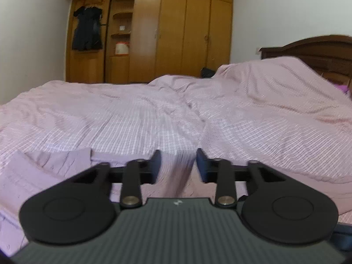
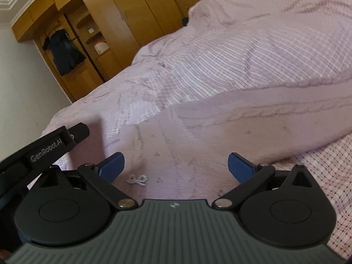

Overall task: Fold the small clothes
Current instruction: 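Open the left tool to lay the sleeve on the body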

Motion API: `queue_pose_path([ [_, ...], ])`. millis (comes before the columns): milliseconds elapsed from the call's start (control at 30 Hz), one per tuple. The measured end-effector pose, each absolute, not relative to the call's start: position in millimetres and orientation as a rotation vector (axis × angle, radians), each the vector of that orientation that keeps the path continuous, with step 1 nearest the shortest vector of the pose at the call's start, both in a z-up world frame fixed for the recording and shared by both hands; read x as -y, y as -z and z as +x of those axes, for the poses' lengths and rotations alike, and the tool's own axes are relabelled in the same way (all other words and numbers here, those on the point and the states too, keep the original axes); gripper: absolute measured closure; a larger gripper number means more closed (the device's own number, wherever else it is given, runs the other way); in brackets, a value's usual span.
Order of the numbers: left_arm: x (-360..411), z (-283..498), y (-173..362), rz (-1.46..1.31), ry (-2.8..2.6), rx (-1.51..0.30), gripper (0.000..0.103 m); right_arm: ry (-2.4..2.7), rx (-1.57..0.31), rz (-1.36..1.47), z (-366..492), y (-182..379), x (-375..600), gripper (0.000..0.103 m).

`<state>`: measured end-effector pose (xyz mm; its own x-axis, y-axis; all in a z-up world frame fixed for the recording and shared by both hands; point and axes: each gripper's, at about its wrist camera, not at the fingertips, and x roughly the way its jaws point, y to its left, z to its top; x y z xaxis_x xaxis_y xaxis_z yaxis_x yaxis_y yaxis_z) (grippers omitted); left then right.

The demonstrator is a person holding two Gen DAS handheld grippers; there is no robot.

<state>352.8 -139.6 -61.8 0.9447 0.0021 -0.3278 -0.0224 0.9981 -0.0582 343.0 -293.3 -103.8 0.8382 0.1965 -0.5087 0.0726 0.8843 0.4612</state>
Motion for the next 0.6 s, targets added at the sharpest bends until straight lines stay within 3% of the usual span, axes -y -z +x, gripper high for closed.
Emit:
queue_pose_path([
  [367, 142.2, 366.8, 73.5, -0.155, 0.048, -0.457, 0.063, -0.052, -0.590, 0.491, 342.6, 116.7, 309.6, 0.000],
  [467, 143.1, 365.6, 74.5, -0.141, 0.038, -0.468, 0.060, -0.049, -0.597, 0.481, 342.2, 118.1, 309.2, 0.000],
  [600, 142.2, 360.8, 71.0, -0.124, 0.022, -0.450, 0.047, -0.057, -0.589, 0.472, 340.4, 114.1, 308.6, 0.000],
])
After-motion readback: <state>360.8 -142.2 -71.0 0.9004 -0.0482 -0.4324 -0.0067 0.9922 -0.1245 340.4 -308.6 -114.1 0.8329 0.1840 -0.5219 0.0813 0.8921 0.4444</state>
